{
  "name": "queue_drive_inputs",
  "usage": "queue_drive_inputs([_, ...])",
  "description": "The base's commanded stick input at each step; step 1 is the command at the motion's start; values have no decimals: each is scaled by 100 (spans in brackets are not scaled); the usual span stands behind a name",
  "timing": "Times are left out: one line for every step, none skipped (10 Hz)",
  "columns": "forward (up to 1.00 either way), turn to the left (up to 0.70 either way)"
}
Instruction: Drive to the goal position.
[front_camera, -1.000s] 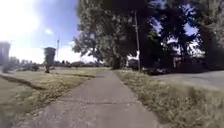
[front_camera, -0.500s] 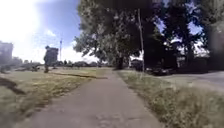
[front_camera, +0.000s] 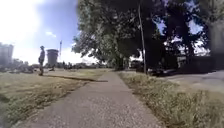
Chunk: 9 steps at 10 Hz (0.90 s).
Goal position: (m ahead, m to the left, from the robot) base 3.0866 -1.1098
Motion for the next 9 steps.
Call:
queue_drive_inputs([100,0])
queue_drive_inputs([100,0])
queue_drive_inputs([100,0])
queue_drive_inputs([100,0])
queue_drive_inputs([100,0])
queue_drive_inputs([100,0])
queue_drive_inputs([100,0])
queue_drive_inputs([100,4])
queue_drive_inputs([100,11])
